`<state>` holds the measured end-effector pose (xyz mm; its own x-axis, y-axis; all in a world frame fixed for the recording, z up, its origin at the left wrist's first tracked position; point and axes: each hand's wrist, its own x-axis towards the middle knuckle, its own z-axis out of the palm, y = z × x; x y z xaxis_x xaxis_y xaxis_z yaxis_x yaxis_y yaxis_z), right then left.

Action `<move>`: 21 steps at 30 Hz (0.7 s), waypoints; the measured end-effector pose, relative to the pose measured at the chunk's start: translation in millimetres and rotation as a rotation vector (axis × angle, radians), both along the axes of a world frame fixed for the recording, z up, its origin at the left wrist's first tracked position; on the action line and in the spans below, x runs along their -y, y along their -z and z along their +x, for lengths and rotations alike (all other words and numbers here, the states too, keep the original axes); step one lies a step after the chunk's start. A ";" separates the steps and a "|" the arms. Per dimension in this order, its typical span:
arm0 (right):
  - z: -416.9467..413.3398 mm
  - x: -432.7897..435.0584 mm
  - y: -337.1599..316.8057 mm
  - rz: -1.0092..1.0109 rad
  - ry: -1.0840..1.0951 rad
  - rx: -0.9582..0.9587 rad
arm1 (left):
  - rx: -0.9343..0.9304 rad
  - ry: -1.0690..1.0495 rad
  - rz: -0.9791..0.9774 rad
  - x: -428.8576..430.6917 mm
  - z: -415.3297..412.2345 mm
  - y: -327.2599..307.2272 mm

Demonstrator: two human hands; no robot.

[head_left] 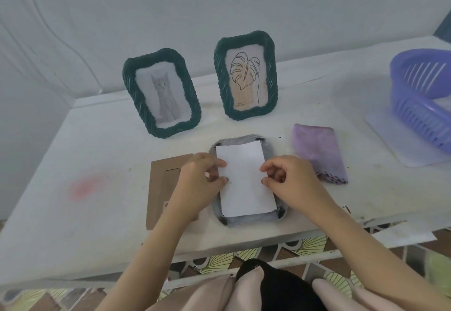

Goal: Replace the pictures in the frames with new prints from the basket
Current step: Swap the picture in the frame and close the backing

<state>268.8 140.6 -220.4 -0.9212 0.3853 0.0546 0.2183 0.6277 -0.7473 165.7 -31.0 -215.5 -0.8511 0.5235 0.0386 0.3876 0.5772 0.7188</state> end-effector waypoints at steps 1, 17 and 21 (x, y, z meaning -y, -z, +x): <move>0.0 0.0 1.0 0.015 -0.002 -0.001 | -0.032 0.007 -0.029 -0.3 0.4 0.9; 3.3 -5.5 12.4 0.087 -0.010 0.047 | -0.199 0.002 -0.061 13.2 1.4 13.0; 2.7 -6.6 12.7 0.077 -0.016 0.048 | -0.230 -0.260 -0.063 28.6 -4.9 14.8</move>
